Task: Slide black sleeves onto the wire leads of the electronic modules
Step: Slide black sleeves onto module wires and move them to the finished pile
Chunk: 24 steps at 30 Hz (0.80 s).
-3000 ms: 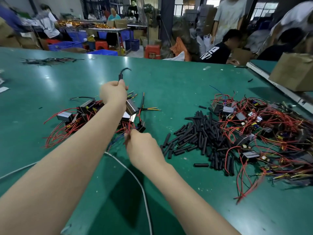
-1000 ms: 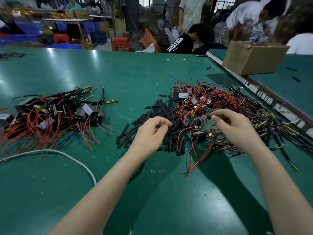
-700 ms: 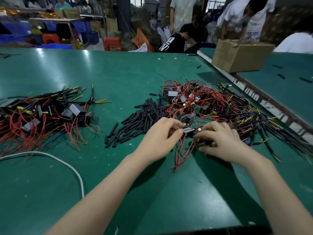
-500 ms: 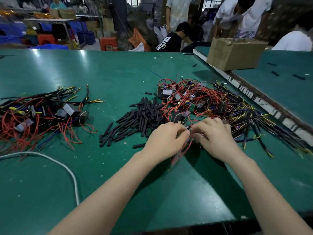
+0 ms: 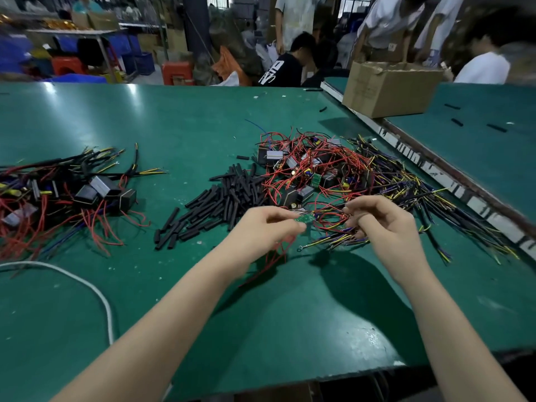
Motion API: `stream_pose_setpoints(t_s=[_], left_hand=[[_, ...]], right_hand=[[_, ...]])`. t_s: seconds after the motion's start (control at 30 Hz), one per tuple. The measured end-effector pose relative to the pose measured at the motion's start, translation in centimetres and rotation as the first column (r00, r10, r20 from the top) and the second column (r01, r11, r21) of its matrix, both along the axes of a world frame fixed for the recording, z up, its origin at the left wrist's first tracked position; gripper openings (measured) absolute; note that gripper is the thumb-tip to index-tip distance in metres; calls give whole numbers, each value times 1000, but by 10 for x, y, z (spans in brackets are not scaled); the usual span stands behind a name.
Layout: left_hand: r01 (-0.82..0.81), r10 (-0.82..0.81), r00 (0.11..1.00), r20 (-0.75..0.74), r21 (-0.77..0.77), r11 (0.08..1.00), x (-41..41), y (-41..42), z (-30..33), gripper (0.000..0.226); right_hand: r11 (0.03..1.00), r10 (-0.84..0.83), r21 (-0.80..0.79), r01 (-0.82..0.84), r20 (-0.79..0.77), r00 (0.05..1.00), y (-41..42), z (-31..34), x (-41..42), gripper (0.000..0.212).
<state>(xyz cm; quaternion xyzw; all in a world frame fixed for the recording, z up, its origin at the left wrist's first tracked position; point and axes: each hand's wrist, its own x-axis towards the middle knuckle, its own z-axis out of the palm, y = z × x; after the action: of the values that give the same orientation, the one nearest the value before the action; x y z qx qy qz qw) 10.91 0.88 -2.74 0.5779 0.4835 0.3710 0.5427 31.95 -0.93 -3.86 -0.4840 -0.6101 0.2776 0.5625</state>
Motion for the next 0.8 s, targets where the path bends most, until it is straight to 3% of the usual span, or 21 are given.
stream_pose_setpoints(t_s=[0.07,0.17,0.27,0.33,0.4,0.47,0.57,0.67,0.73,0.8], left_hand=[[-78,77,995,61,9,997,-6,0,5,9],[-151,180,925,334,-111,982,-12,4,15,10],[-107,232,793,563,-246,963,-23,8,23,16],[-69,239,754,612,-287,955,-29,10,25,20],[-55,247,745,619,-312,948,-32,10,25,24],[-47,251,739,625,-324,945,-32,8,25,25],[-42,238,746,622,-314,949,-29,6,23,23],[-54,227,744,628,-283,958,-26,5,20,20],[-70,220,744,631,-254,965,-25,3,19,19],[-110,205,787,582,-195,975,-24,2,17,18]], right_hand=[[999,-40,29,40,-8,999,1,1,-1,42],[994,-105,-43,105,9,994,9,1,-3,41],[977,-80,-185,110,159,984,17,-2,-5,33],[969,-48,-210,127,346,937,19,-1,-10,25],[972,15,-205,113,533,846,20,1,-17,48],[977,81,-205,56,602,794,20,5,-29,60],[969,229,-196,-149,487,843,16,13,-48,58],[863,464,-282,-420,112,879,9,15,-66,49],[841,449,-257,-476,-158,879,8,12,-76,31],[895,323,-225,-385,-266,908,7,14,-84,8]])
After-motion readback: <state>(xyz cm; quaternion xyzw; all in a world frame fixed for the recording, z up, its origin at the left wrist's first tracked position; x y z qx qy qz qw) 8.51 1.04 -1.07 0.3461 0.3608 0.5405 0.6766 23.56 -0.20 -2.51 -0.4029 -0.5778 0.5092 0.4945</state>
